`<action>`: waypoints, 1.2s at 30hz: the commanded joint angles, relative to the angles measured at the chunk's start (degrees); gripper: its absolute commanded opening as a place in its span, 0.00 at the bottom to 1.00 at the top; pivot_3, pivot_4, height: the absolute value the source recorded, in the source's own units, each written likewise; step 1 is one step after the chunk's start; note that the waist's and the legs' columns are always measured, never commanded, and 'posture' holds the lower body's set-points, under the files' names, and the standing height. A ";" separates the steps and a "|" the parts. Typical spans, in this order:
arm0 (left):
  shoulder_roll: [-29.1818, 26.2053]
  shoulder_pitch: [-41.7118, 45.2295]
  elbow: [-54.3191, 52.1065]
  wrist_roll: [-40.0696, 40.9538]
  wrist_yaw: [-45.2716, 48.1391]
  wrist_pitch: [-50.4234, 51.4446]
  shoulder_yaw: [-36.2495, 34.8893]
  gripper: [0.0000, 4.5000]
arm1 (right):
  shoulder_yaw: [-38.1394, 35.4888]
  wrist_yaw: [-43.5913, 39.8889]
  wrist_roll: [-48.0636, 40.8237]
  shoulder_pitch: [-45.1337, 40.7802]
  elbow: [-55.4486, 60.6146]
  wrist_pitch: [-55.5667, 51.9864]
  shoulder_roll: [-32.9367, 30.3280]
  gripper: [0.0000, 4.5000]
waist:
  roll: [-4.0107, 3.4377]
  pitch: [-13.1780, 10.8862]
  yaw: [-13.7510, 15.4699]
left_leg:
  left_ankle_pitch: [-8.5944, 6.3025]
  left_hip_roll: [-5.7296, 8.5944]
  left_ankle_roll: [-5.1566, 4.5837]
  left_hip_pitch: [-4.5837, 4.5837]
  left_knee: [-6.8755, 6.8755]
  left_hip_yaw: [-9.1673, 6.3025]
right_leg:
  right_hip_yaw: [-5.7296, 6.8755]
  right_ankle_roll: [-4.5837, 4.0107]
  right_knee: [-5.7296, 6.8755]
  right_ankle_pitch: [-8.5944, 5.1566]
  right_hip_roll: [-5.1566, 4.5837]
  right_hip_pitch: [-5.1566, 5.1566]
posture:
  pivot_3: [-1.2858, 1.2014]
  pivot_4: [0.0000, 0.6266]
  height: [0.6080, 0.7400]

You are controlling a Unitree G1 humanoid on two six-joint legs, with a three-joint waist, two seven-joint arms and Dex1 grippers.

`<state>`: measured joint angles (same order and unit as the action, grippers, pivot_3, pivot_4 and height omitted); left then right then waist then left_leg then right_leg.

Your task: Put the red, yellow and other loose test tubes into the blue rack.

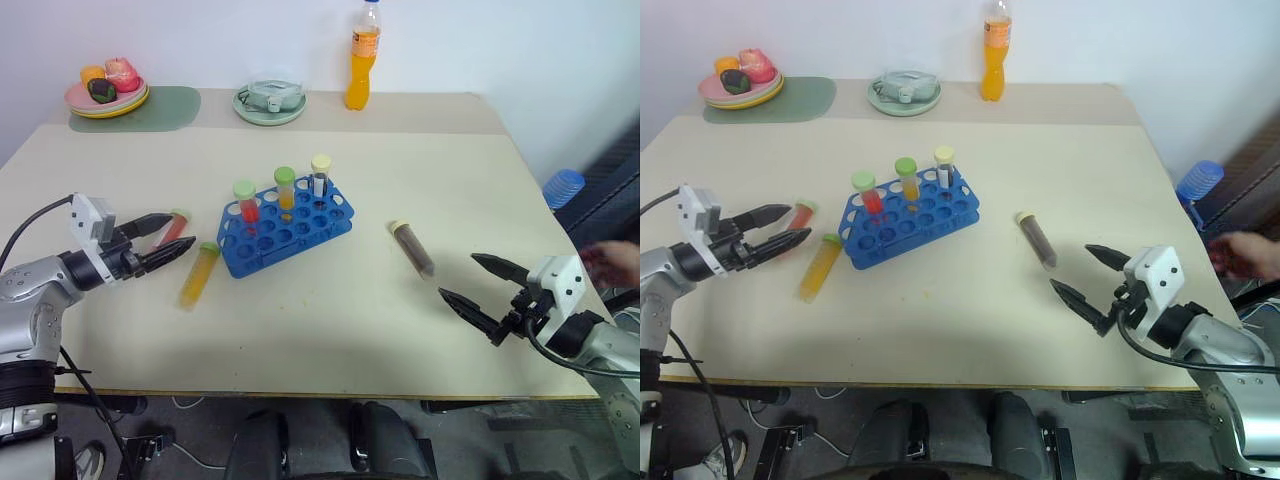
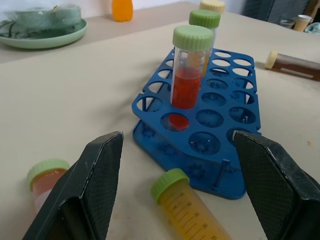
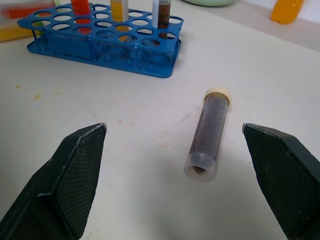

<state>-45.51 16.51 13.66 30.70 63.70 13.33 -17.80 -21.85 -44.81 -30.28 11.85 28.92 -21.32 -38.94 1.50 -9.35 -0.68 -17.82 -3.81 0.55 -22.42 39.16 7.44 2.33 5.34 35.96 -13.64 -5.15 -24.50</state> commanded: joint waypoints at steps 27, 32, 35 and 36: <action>0.35 5.69 -7.65 2.91 8.75 4.46 5.25 0.79 | 18.28 21.93 -6.43 -44.47 -12.02 -56.89 -2.36 1.00 | -0.01 -0.01 -0.09 | 0.00 0.01 -0.01 -0.14 0.03 0.02 | -0.01 -0.16 0.03 -0.08 -0.02 -0.17 | 0.52 0.24 1.00; 0.80 6.86 -8.63 3.70 8.43 6.13 5.85 0.79 | 20.09 25.15 -2.63 -54.91 -23.01 -61.59 2.73 1.00 | -0.02 -0.01 -0.12 | 0.01 0.01 -0.01 -0.44 0.07 0.04 | -0.01 0.00 0.09 0.02 -0.01 -0.44 | 0.52 0.24 1.00; 0.88 6.93 -9.19 3.87 8.56 6.93 6.02 0.79 | 21.06 25.95 -0.28 -58.48 -27.66 -61.01 4.47 1.00 | -0.02 -0.01 -0.10 | 0.02 0.01 0.02 -0.71 0.07 0.03 | 0.00 0.01 0.09 0.02 -0.01 -0.67 | 0.52 0.24 1.00; 0.91 6.91 -9.26 3.84 8.59 7.04 6.03 0.79 | 21.25 26.13 0.35 -59.42 -28.88 -60.88 5.06 1.00 | -0.02 -0.01 -0.12 | 0.08 0.02 0.12 -0.84 0.09 0.03 | 0.00 0.02 0.09 0.03 -0.01 -0.79 | 0.52 0.24 1.00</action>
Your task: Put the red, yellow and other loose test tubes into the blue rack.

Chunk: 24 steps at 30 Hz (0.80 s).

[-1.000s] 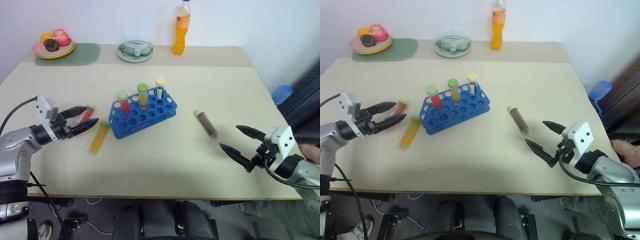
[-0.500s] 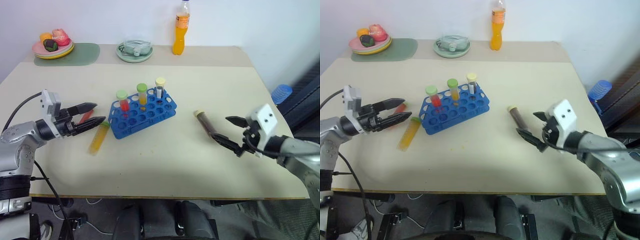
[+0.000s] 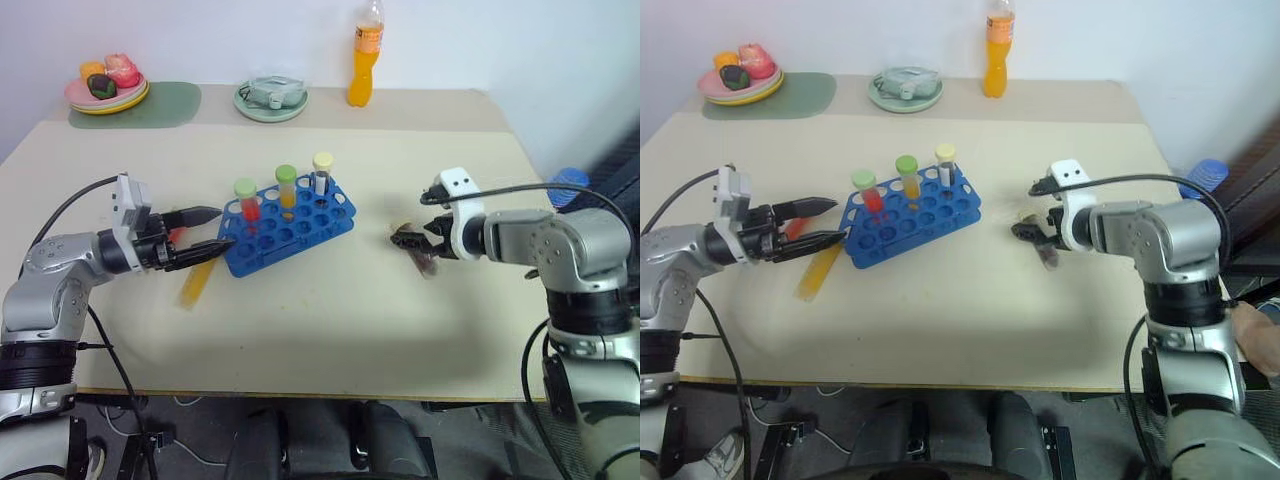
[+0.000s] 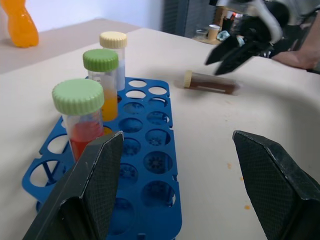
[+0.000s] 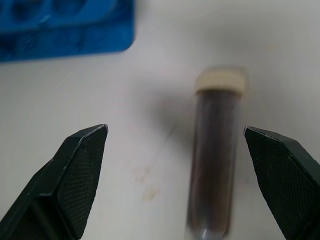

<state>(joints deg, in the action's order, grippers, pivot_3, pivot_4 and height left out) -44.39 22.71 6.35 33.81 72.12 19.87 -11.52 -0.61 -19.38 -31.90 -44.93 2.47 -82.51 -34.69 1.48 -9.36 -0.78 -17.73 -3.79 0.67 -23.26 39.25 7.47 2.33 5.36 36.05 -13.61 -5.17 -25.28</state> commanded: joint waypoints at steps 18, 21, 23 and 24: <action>0.27 -1.56 -4.47 0.49 0.06 0.36 -0.16 0.79 | 8.01 -3.89 10.00 -7.30 -15.50 5.35 3.10 1.00 | 0.00 0.00 -0.26 | 0.15 0.00 0.26 -0.10 0.02 0.01 | 0.00 0.01 0.01 0.01 0.00 -0.11 | 0.52 0.24 1.00; 0.22 -2.16 -4.77 0.63 -0.01 0.33 -0.38 0.80 | 9.96 -5.54 11.72 -6.89 -17.36 7.15 2.33 0.87 | 0.00 0.00 -0.34 | 0.16 0.00 0.27 -0.10 0.02 0.01 | 0.00 0.02 0.02 0.01 0.01 -0.11 | 0.52 0.24 1.00; 0.19 -2.36 -4.78 0.60 -0.06 0.21 -0.50 0.80 | 10.84 -6.47 12.81 -6.68 -18.11 8.15 1.94 0.69 | 0.00 0.00 -0.36 | 0.16 0.00 0.27 -0.08 0.03 0.01 | 0.00 0.01 0.03 0.01 0.00 -0.10 | 0.52 0.24 1.00; 0.19 -2.47 -4.85 0.66 -0.13 0.26 -0.58 0.80 | 11.28 -6.96 13.25 -6.55 -18.15 8.60 1.74 0.56 | 0.00 0.00 -0.36 | 0.16 0.00 0.27 -0.08 0.03 0.00 | 0.00 0.01 0.03 0.01 0.01 -0.10 | 0.52 0.24 1.00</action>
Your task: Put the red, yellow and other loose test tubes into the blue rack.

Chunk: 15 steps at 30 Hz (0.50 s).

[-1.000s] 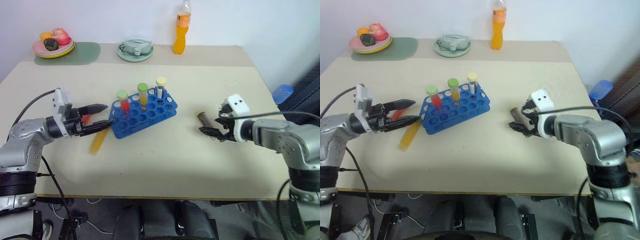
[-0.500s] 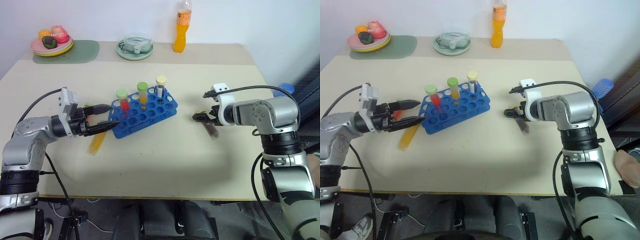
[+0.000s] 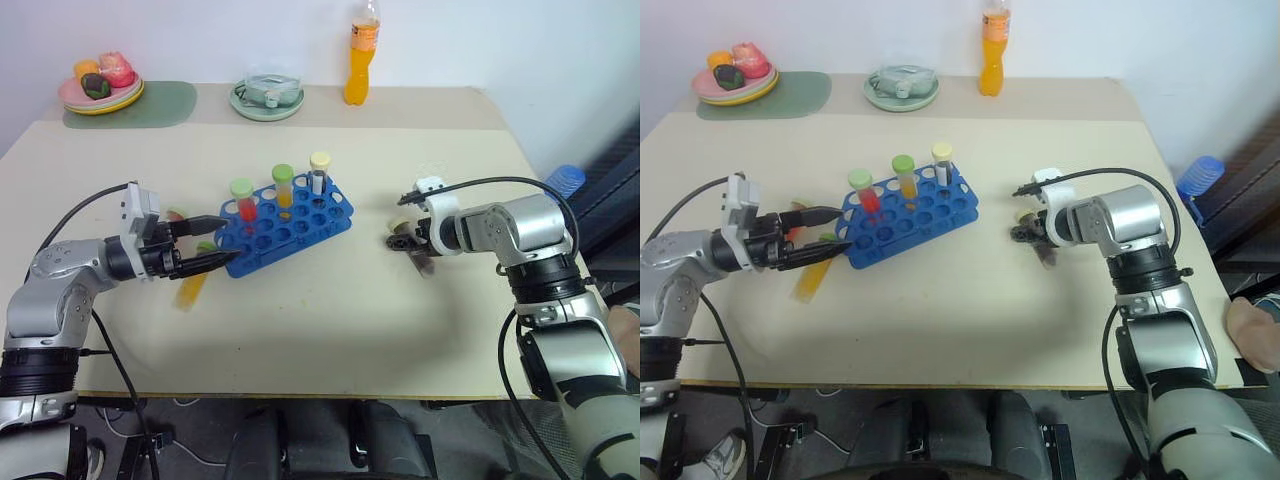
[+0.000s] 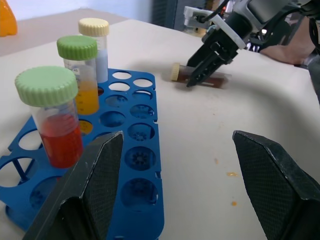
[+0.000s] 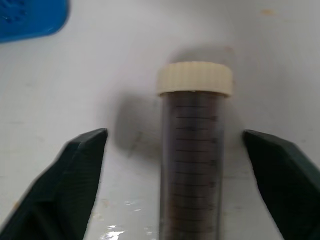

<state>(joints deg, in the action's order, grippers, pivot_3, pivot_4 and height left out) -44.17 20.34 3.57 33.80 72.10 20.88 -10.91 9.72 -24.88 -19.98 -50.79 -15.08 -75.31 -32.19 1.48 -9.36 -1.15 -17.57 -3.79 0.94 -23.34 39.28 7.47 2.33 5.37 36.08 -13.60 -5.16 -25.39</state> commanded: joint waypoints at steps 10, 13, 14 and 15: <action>0.52 -0.02 -1.24 0.40 -0.37 -1.42 -1.14 0.80 | 5.73 -8.00 6.21 1.56 6.23 11.58 -4.76 0.17 | 0.00 0.00 -0.01 | 0.02 -0.01 0.03 0.01 0.00 0.00 | 0.00 0.00 0.01 0.00 0.00 0.00 | 0.52 0.24 1.00; 0.83 0.24 -0.71 0.13 -0.43 -1.83 -1.17 0.80 | 1.74 -12.64 2.09 3.37 12.20 14.99 -4.10 0.17 | -0.01 -0.01 -0.02 | 0.02 0.00 0.03 0.00 0.00 0.00 | 0.00 0.00 0.01 0.00 0.01 -0.02 | 0.52 0.24 1.00; 0.89 0.27 -0.57 0.12 -0.44 -1.92 -1.22 0.80 | 0.60 -14.42 0.40 3.88 14.25 15.12 -3.96 0.17 | -0.02 -0.01 0.04 | 0.02 0.00 0.03 0.00 0.00 0.00 | 0.00 0.00 0.01 0.00 0.01 -0.02 | 0.52 0.24 1.00; 0.95 0.33 -0.27 -0.04 -0.36 -2.18 -1.17 0.80 | -0.79 -17.24 -1.59 5.53 17.60 19.23 -3.29 0.17 | -0.02 -0.01 0.11 | 0.02 -0.01 0.04 0.00 -0.01 0.00 | 0.00 0.00 0.01 0.00 0.02 -0.02 | 0.52 0.24 1.00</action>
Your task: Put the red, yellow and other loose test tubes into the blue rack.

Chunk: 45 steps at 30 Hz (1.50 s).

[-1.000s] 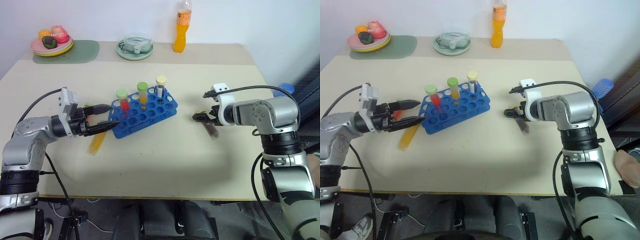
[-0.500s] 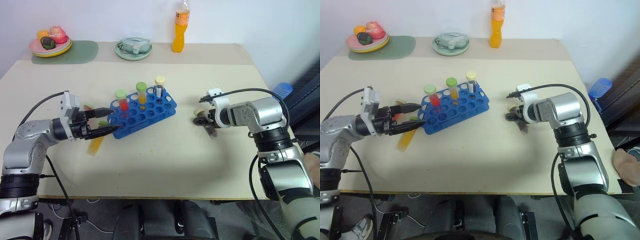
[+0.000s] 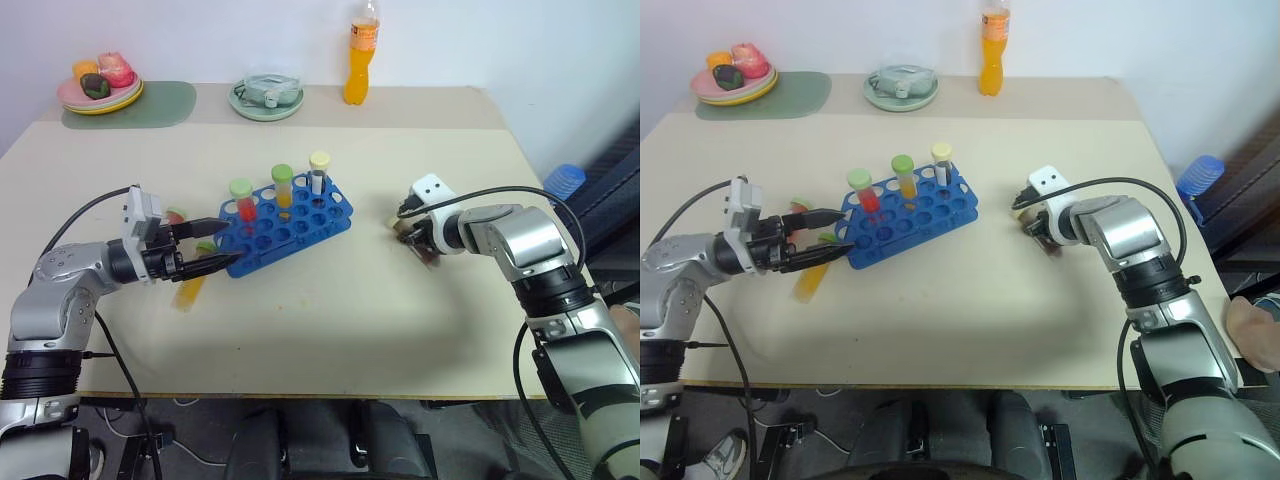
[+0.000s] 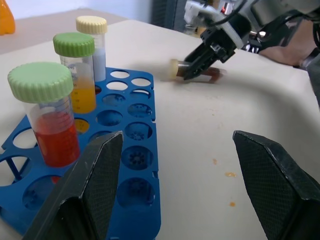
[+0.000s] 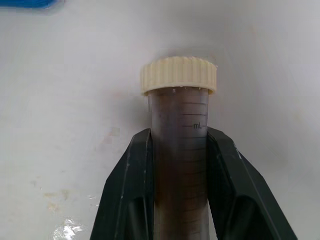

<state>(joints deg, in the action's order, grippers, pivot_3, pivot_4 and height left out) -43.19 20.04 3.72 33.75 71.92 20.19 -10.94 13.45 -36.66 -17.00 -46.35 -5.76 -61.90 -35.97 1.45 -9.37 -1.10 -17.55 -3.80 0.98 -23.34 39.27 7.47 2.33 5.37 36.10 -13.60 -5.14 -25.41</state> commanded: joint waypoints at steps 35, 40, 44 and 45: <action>-2.86 -4.02 -1.70 0.50 -4.74 -4.31 -8.08 0.80 | -15.50 2.42 3.23 -0.94 -38.23 87.83 36.79 0.17 | -0.08 -0.05 -1.53 | 0.09 -0.04 0.16 0.05 0.00 -0.03 | 0.02 0.00 0.12 0.00 0.04 0.05 | 0.52 0.24 1.00; -3.68 -4.62 -2.86 0.84 -5.08 -3.34 -9.01 0.80 | -16.10 2.68 4.37 -2.11 -45.19 90.87 36.88 0.17 | -0.10 -0.06 -1.85 | 0.12 -0.06 0.21 0.10 -0.02 -0.03 | 0.02 0.00 0.14 0.00 0.05 0.05 | 0.52 0.24 1.00; -4.47 -5.12 -3.63 1.03 -5.14 -2.49 -10.02 0.80 | -16.88 2.62 4.84 -3.74 -49.59 92.64 37.30 0.17 | -0.09 -0.06 -2.27 | 0.12 -0.06 0.22 0.13 -0.02 -0.03 | 0.02 0.00 0.16 0.00 0.05 0.07 | 0.52 0.24 1.00; -4.57 -5.28 -3.88 1.03 -5.18 -2.30 -10.21 0.80 | -16.98 2.66 5.02 -4.09 -50.53 93.07 37.40 0.17 | -0.09 -0.06 -2.35 | 0.13 -0.06 0.22 0.13 -0.02 -0.03 | 0.02 0.00 0.16 0.00 0.05 0.08 | 0.52 0.24 1.00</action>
<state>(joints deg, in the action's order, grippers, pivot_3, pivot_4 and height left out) -46.61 15.09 1.88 33.53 66.91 17.58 -19.18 -2.87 -34.01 -12.18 -49.34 -55.05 29.95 1.17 1.36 -9.43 -3.45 -17.43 -3.86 1.20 -23.20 39.25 7.44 2.34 5.37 36.25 -13.60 -5.10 -25.32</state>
